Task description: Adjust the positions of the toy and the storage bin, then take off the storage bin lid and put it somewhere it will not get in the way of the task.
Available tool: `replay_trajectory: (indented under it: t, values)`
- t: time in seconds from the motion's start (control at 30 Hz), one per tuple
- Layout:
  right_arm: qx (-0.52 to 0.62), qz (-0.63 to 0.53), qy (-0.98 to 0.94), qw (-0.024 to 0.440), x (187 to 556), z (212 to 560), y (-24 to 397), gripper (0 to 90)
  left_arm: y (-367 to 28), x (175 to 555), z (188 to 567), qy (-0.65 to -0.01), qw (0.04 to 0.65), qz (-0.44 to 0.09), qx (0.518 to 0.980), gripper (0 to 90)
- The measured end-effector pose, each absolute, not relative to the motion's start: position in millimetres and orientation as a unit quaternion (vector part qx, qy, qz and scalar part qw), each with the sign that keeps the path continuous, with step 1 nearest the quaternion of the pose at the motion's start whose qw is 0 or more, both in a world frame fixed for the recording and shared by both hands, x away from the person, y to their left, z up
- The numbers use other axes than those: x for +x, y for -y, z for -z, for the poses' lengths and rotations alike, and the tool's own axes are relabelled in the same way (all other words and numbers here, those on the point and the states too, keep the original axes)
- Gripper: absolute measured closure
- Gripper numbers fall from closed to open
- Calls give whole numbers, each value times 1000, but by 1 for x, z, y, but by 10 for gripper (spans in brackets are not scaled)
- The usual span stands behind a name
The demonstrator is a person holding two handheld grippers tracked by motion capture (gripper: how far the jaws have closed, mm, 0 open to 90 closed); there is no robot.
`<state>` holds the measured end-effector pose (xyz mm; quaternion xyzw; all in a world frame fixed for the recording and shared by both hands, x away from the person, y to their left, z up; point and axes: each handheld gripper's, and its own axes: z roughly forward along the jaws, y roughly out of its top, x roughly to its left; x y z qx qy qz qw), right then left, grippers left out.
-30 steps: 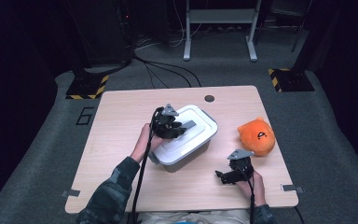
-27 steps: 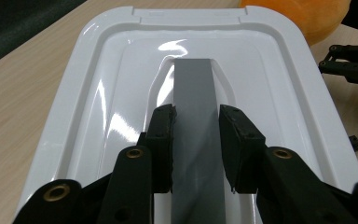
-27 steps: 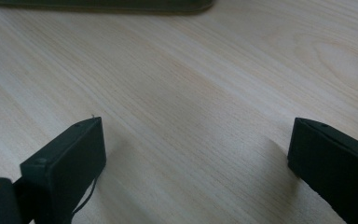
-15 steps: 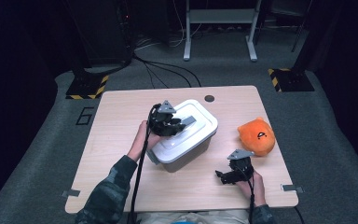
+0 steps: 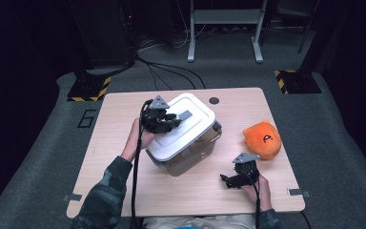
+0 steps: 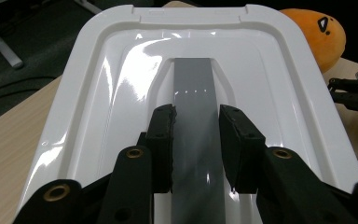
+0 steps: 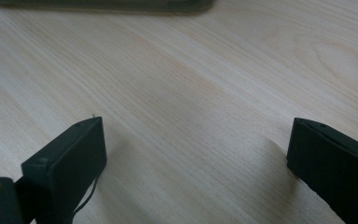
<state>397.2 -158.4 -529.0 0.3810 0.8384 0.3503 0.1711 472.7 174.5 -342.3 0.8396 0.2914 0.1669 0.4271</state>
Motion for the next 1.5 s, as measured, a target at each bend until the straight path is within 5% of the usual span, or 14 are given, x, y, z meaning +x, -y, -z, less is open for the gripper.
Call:
replay_trajectory:
  t: [1.5]
  values:
    - [390,-352,-834,169,396,529,157,36,-258,474,309,-355,405,-236,809,664]
